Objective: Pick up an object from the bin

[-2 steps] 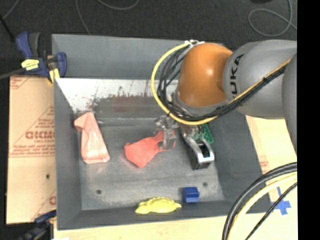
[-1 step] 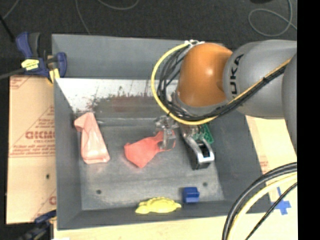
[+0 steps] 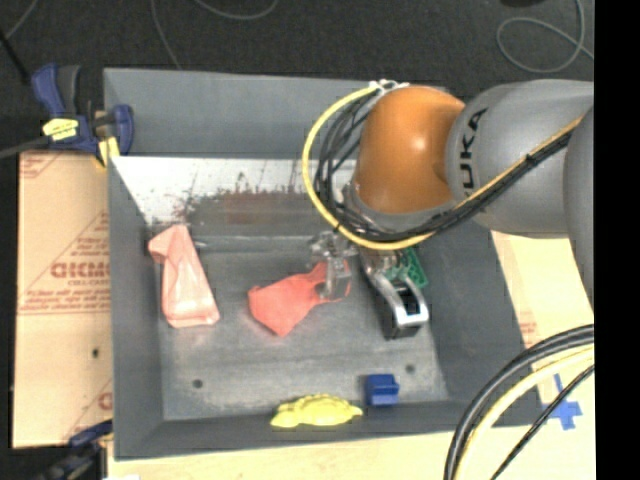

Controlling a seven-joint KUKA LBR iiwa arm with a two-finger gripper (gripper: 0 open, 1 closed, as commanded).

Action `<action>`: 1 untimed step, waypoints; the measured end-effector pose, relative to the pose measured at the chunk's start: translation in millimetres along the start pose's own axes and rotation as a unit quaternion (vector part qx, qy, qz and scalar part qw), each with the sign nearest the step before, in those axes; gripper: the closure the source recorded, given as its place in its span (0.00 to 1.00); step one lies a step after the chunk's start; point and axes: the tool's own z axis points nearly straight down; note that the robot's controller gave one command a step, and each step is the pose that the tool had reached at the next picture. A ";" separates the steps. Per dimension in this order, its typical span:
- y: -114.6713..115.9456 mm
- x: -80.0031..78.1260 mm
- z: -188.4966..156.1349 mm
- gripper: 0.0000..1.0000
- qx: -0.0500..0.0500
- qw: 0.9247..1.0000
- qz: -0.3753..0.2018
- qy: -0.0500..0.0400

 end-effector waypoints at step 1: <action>0.2 0.0 0.0 1.00 0.000 1.000 0.000 0.000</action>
Offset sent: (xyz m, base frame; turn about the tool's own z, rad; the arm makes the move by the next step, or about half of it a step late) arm 0.0000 0.0000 0.0000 0.0000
